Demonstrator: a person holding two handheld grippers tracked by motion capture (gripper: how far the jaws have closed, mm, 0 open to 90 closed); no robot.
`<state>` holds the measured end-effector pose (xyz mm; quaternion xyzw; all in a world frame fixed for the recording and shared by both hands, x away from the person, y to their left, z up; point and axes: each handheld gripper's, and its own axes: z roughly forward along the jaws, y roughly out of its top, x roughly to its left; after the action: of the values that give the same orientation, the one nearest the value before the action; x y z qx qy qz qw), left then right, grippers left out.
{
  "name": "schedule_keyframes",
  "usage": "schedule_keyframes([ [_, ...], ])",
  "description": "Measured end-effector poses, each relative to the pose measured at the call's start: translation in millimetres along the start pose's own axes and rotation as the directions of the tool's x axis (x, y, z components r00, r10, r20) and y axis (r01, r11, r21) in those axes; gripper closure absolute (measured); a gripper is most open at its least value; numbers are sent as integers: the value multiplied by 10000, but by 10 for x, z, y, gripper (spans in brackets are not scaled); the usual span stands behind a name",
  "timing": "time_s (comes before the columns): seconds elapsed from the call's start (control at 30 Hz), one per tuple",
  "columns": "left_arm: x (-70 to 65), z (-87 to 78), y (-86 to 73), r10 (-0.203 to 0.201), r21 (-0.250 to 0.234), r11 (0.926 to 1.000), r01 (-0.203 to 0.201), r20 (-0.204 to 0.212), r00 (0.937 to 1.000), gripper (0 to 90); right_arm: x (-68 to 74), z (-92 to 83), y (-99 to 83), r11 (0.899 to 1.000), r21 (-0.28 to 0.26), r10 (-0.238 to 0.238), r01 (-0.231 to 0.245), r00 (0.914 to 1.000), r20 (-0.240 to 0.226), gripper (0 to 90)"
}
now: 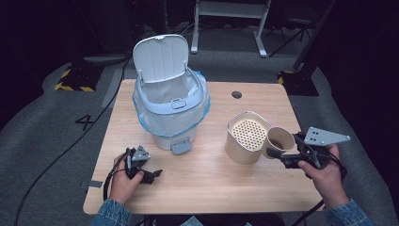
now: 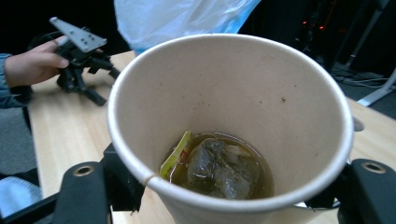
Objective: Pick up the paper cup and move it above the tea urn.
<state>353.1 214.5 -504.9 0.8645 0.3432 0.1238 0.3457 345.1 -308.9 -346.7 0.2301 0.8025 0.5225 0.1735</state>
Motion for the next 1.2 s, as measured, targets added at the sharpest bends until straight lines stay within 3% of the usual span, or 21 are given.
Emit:
schedule_keyframes([
  [0.3, 0, 3, 1, -26, -7, 10000, 26, 16, 10000, 103, -243, 120, 195, 9999, 131, 34, -40, 9991, 417, 314],
  [0.63, 1, 2, 2, 8, -2, 10000, -8, 0, 10000, 103, -497, 358, 250, 9995, 212, 236, -246, 9987, 457, 314],
  [0.9, 3, 4, 3, 9, -7, 10000, -9, 4, 10000, 101, -618, 509, 233, 9979, 634, 100, -150, 9969, 777, 314],
  [1.2, 3, 4, 3, 12, -6, 10000, -12, 4, 10000, 101, -668, 561, 232, 9976, 684, 53, -112, 9963, 863, 314],
])
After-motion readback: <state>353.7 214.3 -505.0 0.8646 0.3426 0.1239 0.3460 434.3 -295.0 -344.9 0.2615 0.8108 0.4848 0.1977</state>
